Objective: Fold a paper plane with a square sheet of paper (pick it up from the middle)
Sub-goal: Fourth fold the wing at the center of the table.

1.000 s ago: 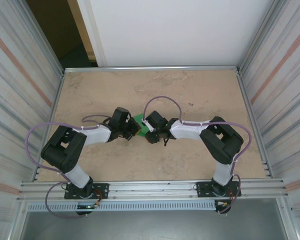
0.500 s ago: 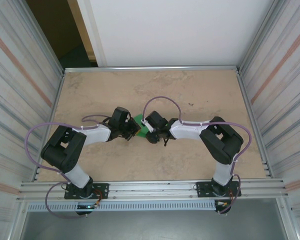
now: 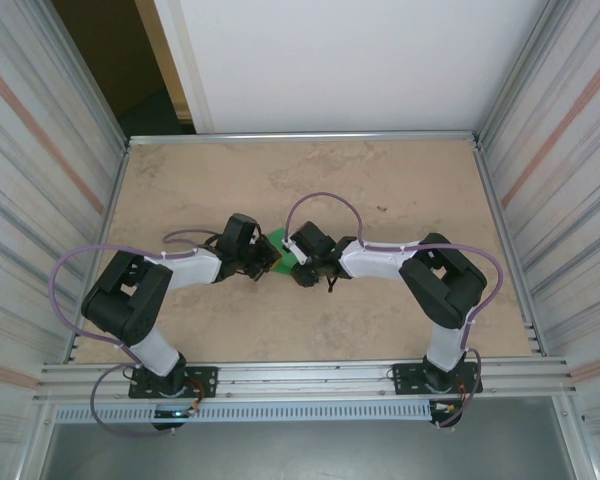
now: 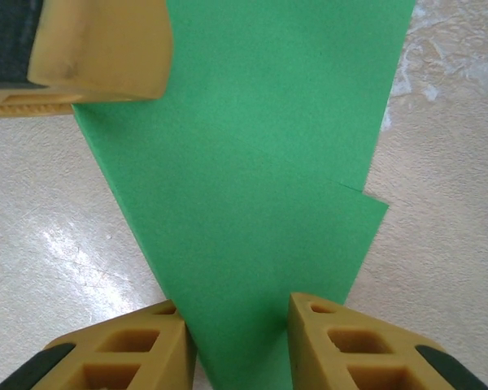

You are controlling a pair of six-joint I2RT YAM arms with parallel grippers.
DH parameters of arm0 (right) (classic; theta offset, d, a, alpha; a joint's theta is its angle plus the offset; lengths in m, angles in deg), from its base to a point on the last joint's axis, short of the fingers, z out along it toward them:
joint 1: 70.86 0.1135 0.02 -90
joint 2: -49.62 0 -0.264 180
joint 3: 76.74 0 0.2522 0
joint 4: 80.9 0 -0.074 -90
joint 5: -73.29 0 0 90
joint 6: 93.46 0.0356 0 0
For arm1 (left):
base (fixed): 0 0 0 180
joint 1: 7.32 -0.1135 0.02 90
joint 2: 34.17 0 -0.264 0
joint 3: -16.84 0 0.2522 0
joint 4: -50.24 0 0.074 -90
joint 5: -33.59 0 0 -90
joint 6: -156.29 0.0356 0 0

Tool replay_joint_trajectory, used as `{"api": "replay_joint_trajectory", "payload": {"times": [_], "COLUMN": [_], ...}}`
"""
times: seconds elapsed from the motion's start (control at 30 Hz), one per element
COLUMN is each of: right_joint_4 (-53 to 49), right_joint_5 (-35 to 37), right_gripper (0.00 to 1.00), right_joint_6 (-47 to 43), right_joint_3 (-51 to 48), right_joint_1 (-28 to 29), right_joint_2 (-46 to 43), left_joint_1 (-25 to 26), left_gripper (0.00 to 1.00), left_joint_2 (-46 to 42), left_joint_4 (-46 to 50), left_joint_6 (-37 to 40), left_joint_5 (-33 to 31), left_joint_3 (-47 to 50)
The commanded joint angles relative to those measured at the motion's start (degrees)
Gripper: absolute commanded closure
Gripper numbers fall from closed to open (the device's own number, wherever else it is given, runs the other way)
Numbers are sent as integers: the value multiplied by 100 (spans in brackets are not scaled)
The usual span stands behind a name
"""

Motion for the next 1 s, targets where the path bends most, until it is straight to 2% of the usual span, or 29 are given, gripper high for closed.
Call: {"api": "replay_joint_trajectory", "payload": {"times": [0.0, 0.17, 0.43, 0.67, 0.97], "right_joint_4": [72, 48, 107, 195, 285], "right_joint_5": [-72, -202, -582, -1267, -2573], "right_gripper": [68, 73, 80, 82, 84], "right_joint_6": [64, 90, 389, 909, 1468], "right_joint_3": [38, -51, -192, -234, -227], "right_joint_1": [49, 56, 25, -223, -712], "right_joint_2": [42, 21, 66, 136, 301], "left_joint_1": [-38, -200, -770, -1066, -948], "left_gripper": [92, 84, 69, 64, 61], "left_joint_2": [-45, -230, -801, -1483, -1452], "left_joint_4": [81, 209, 505, 675, -347], "left_joint_6": [132, 232, 506, 724, 591], "left_joint_5": [79, 46, 19, -91, 391], "left_joint_3": [-146, -147, -37, 287, 880]}}
